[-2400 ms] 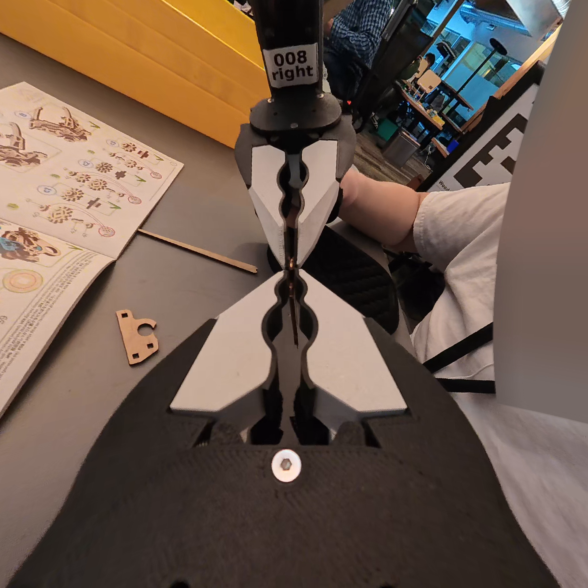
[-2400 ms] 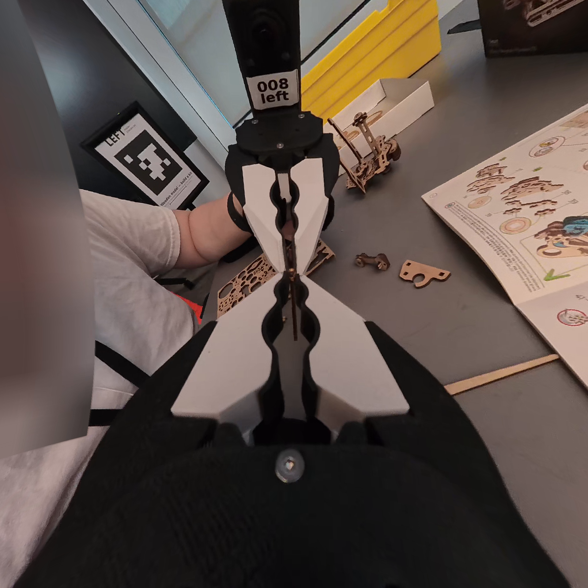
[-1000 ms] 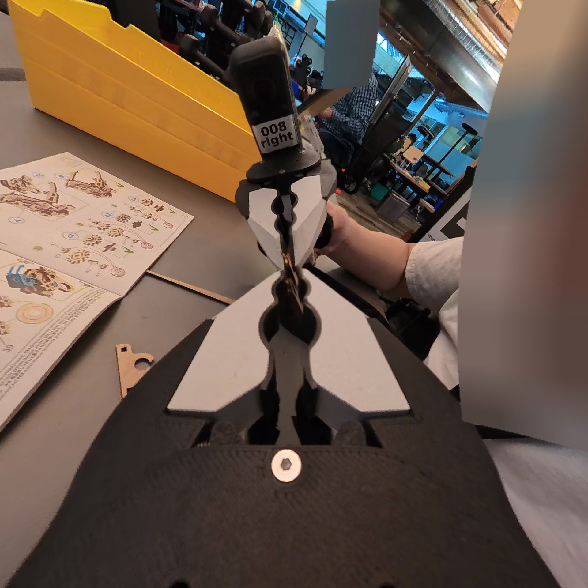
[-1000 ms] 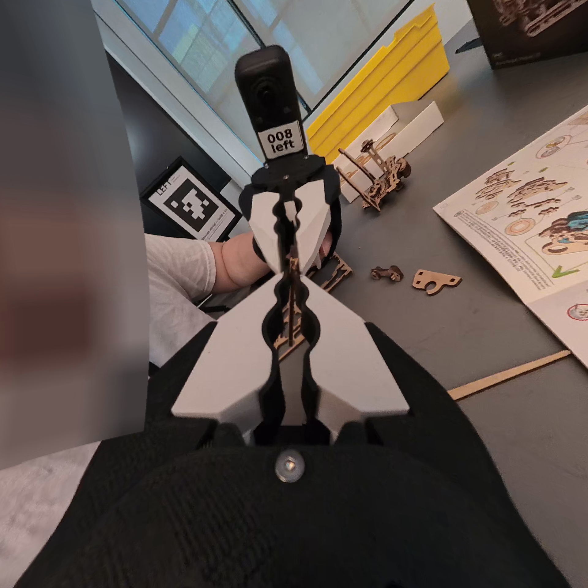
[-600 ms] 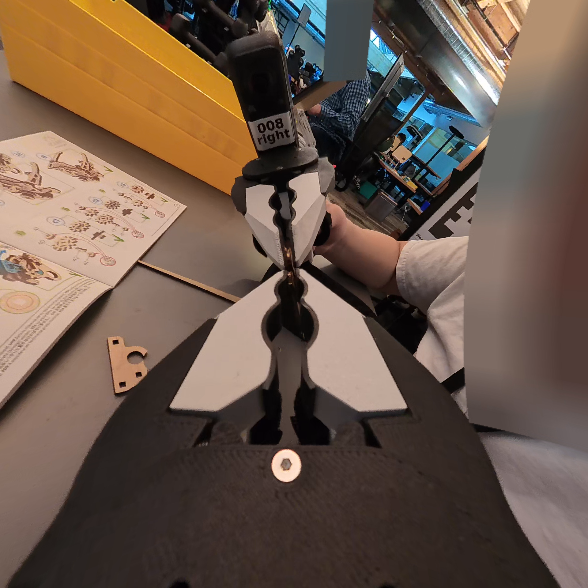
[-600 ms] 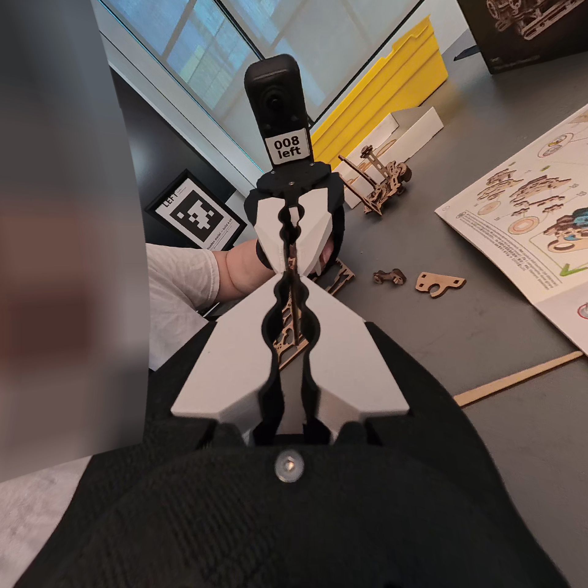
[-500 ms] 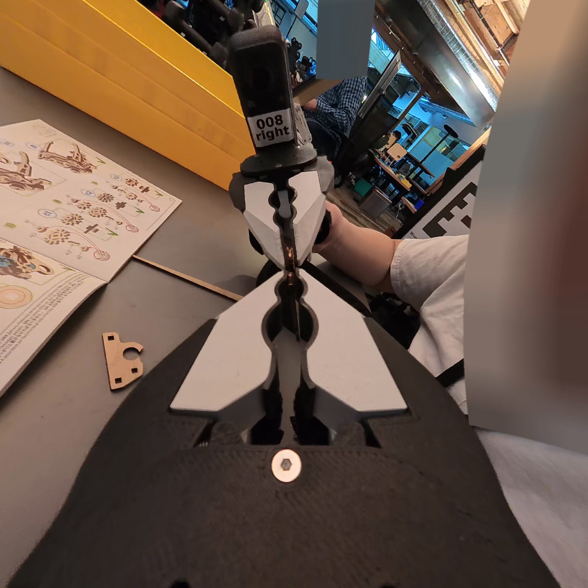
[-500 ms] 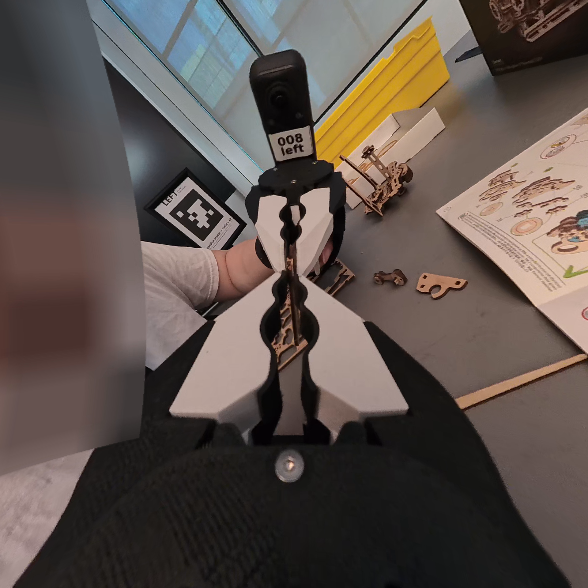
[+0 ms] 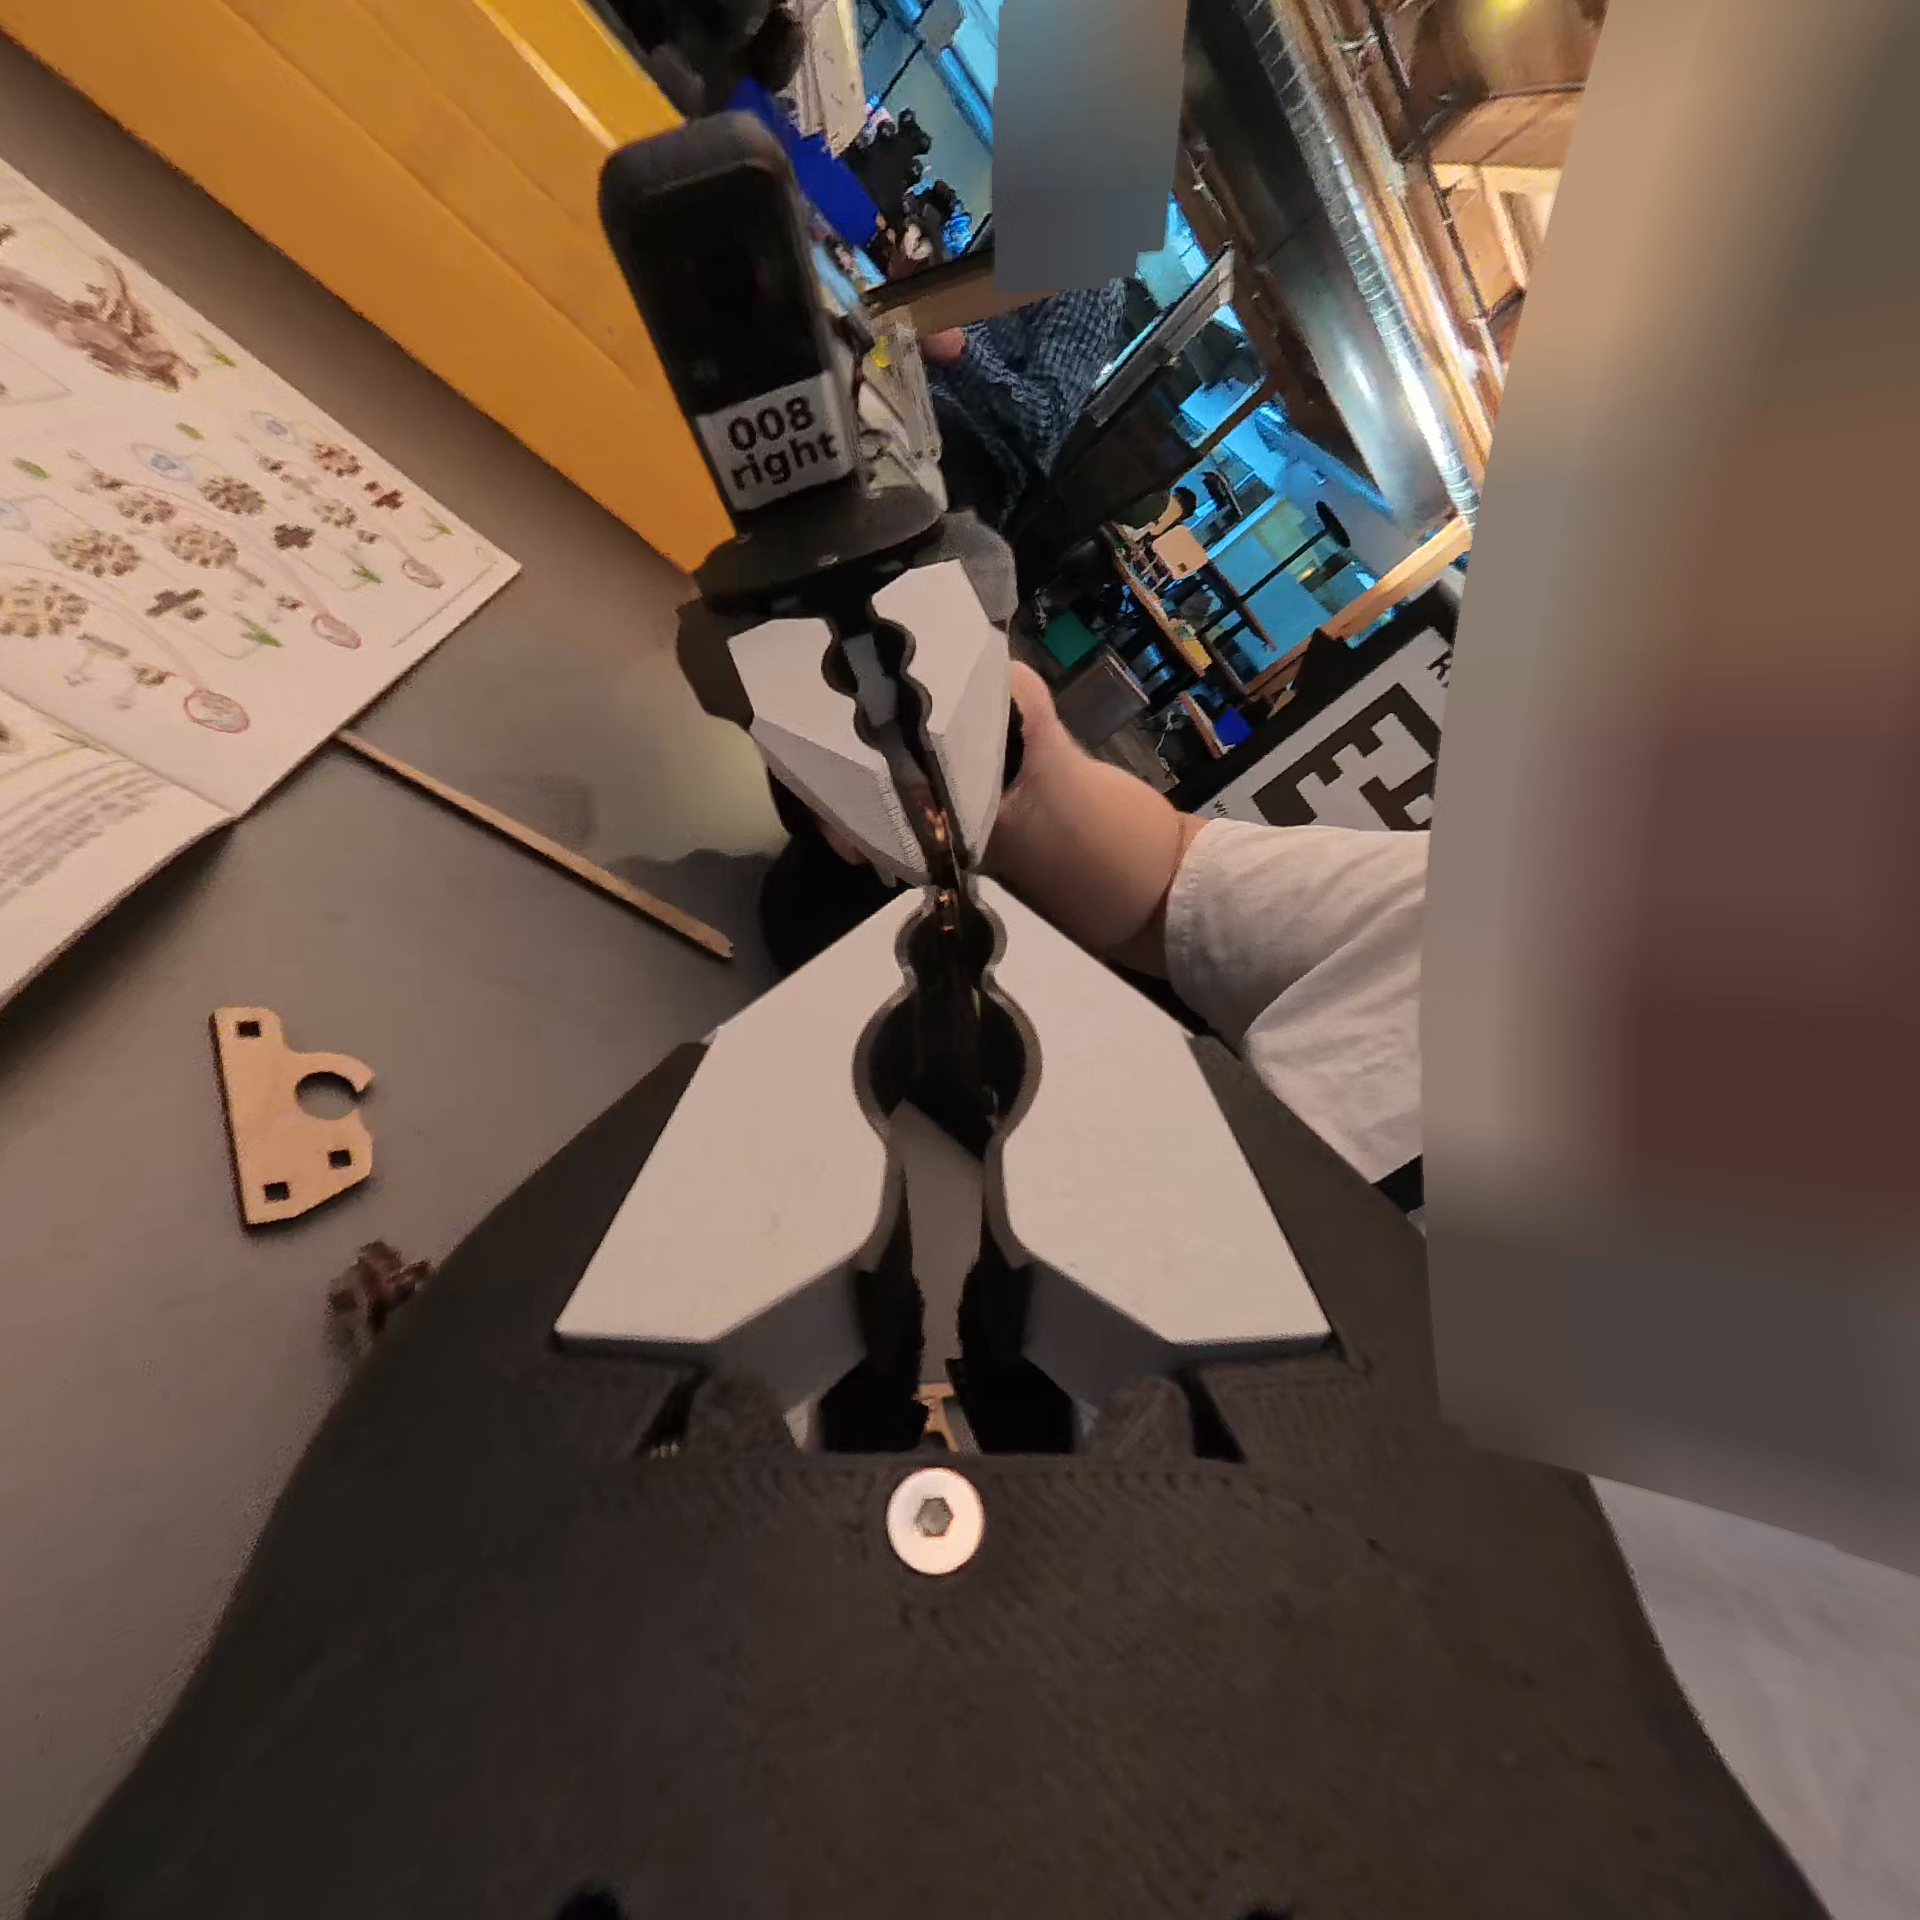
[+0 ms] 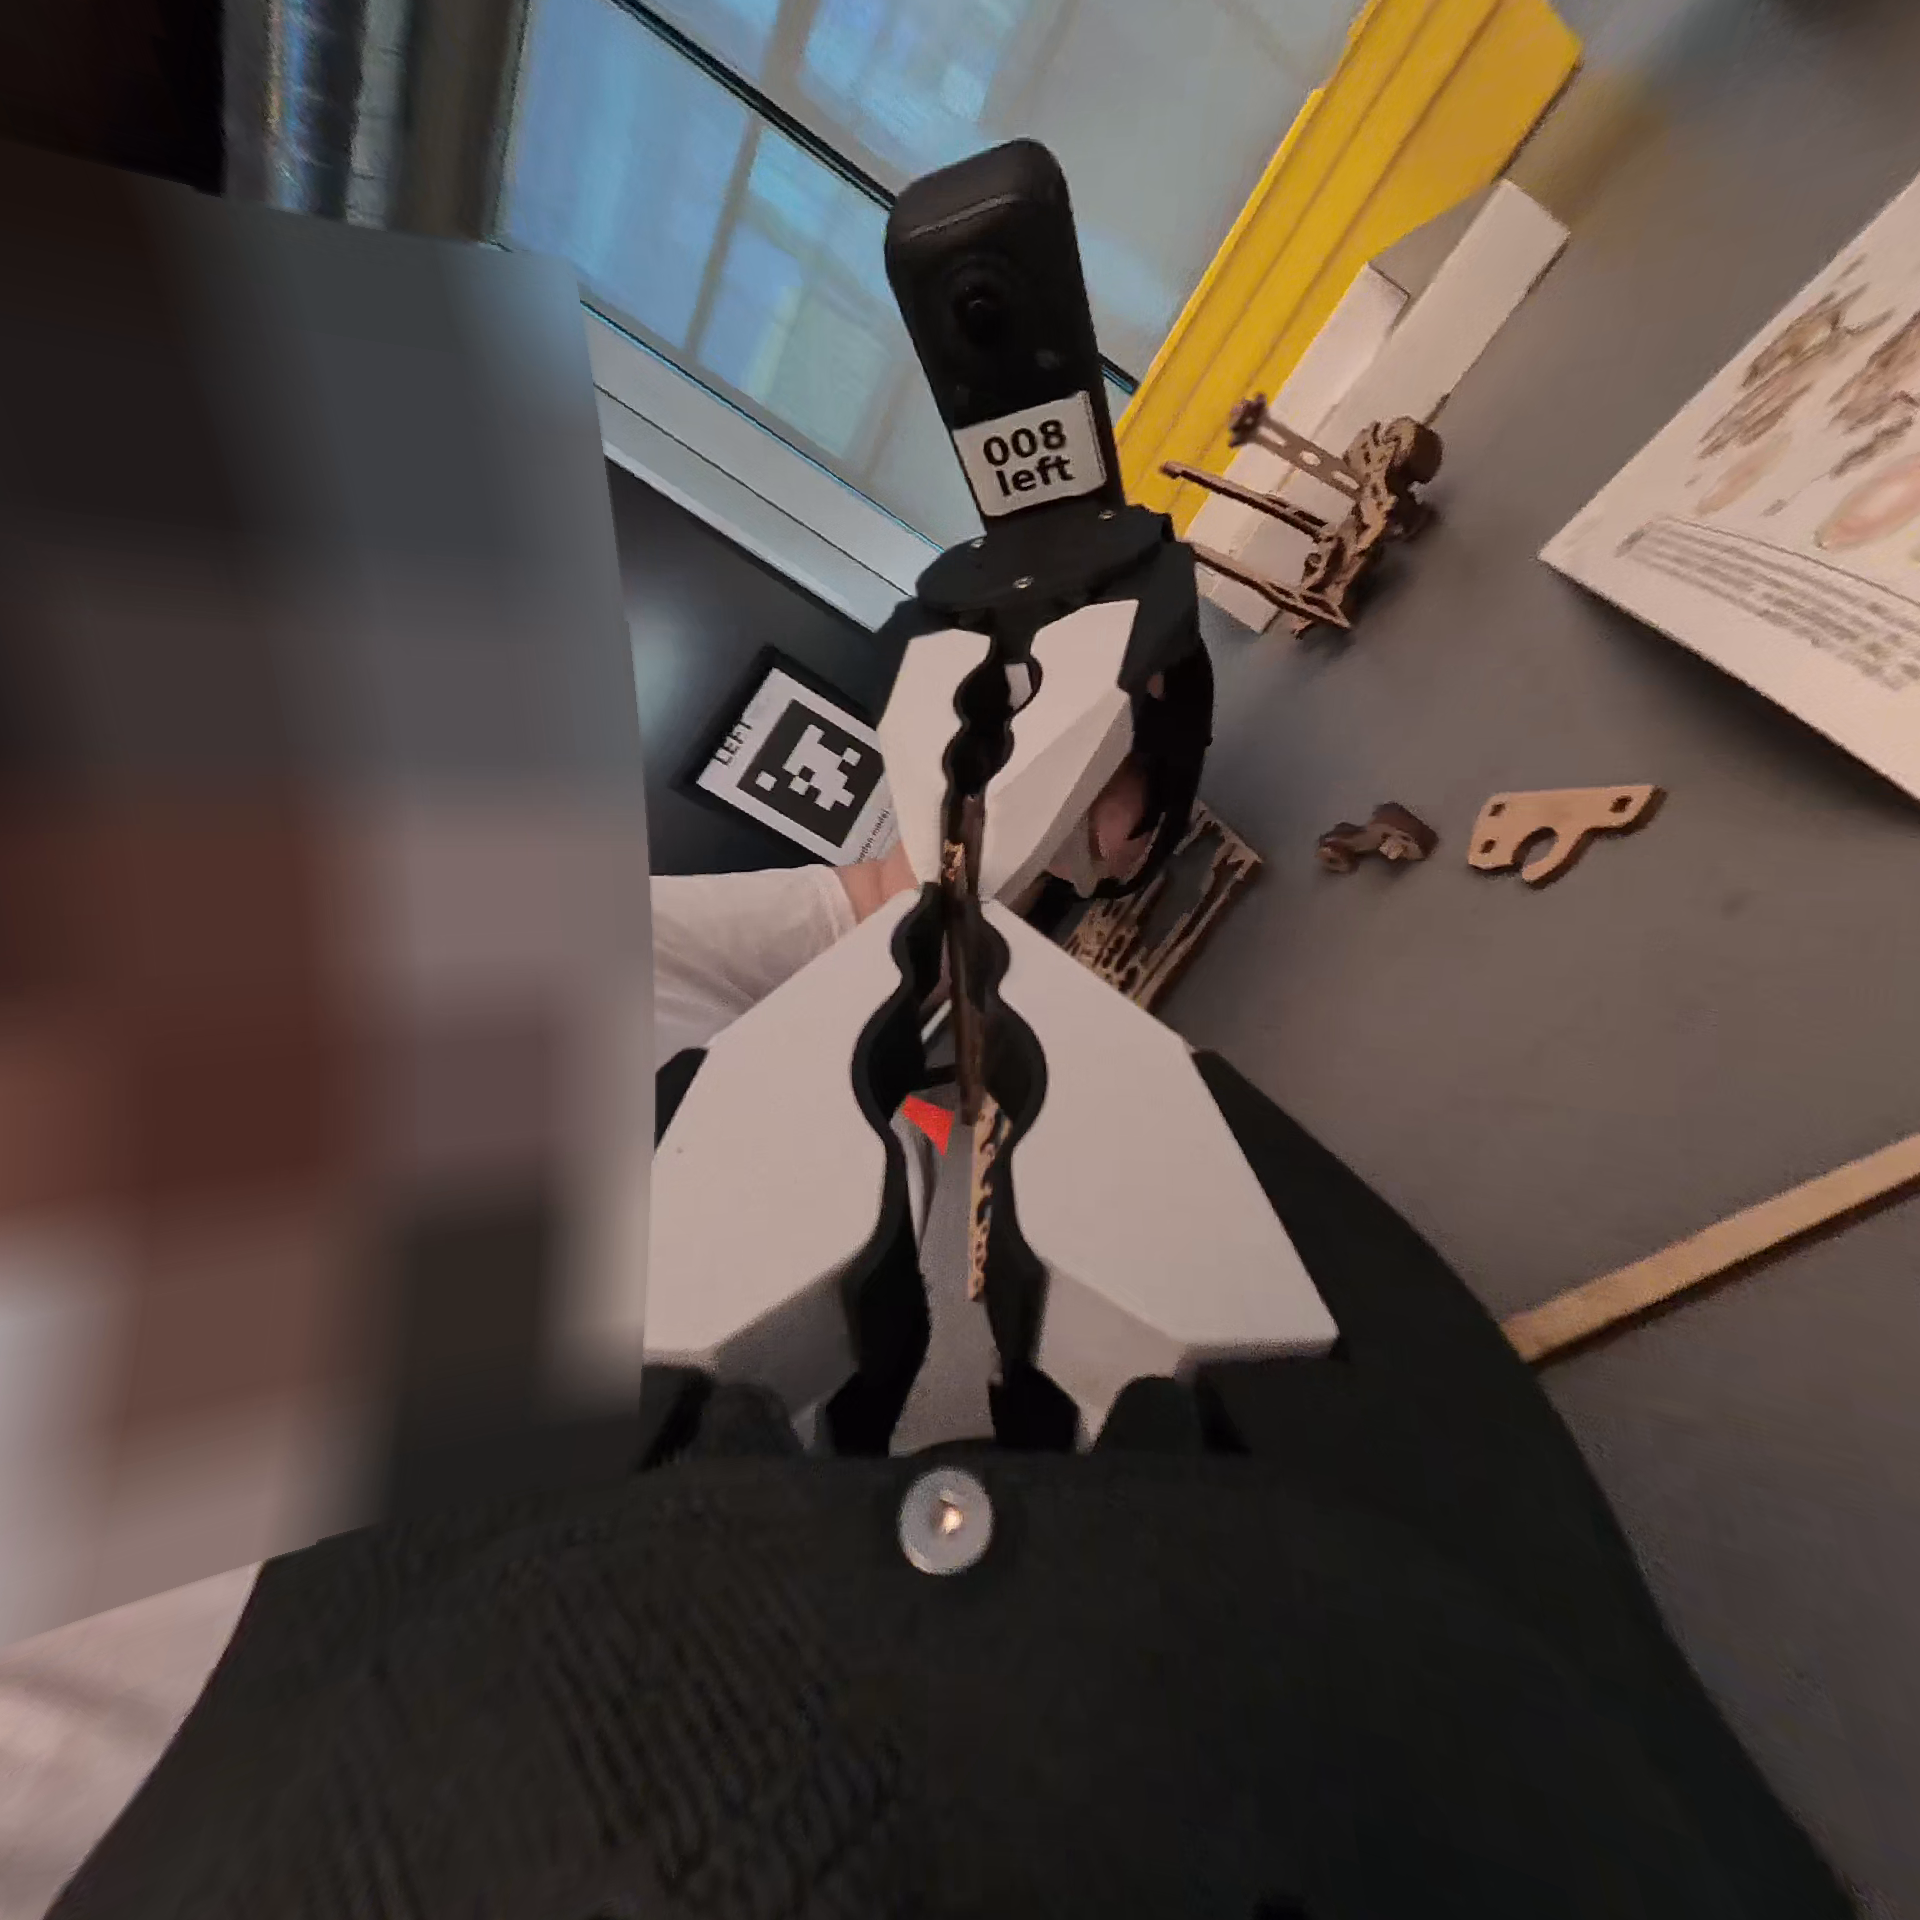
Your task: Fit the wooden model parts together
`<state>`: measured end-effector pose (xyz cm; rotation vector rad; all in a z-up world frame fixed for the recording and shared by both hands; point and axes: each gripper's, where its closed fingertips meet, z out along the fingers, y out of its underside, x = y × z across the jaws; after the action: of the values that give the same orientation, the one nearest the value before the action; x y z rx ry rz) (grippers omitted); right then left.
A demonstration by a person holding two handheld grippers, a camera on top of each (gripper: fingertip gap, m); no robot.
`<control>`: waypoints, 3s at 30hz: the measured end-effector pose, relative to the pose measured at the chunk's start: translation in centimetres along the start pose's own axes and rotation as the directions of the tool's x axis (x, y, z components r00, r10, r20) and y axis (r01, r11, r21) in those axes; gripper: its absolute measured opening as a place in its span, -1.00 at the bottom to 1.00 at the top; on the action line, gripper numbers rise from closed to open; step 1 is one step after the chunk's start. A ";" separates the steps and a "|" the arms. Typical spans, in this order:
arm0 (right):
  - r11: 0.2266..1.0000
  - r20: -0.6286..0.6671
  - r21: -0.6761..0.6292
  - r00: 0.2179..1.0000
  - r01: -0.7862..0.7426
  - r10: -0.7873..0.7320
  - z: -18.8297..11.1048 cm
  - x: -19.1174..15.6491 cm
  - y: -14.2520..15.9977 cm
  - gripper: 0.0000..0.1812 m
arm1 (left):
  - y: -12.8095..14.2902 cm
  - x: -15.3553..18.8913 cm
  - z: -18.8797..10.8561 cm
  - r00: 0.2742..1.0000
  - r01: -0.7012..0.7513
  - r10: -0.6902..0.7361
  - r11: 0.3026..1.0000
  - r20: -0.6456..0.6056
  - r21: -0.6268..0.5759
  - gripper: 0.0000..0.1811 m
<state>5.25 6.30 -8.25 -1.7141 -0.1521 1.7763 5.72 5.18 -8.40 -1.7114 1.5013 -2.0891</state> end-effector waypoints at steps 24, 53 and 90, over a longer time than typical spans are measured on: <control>0.984 -0.167 -0.053 0.970 0.169 -0.175 -0.7 1.2 -0.2 -1.00 | -0.5 -1.4 -0.5 0.996 -0.010 0.008 0.999 0.087 0.032 -1.00; 0.978 -0.264 -0.101 0.942 0.185 -0.205 -0.8 2.6 0.3 -1.00 | 0.5 -2.4 0.0 0.982 -0.007 0.010 1.000 0.190 -0.017 -1.00; 0.975 -0.312 -0.122 0.925 0.186 -0.215 -0.8 3.7 0.5 -0.94 | 1.3 -3.8 -0.2 0.967 0.061 -0.075 0.996 0.242 0.065 -1.00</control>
<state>6.04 7.59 -11.73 -1.9533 -0.2580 1.3370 6.40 6.76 -12.06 -1.9402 1.3183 -1.8462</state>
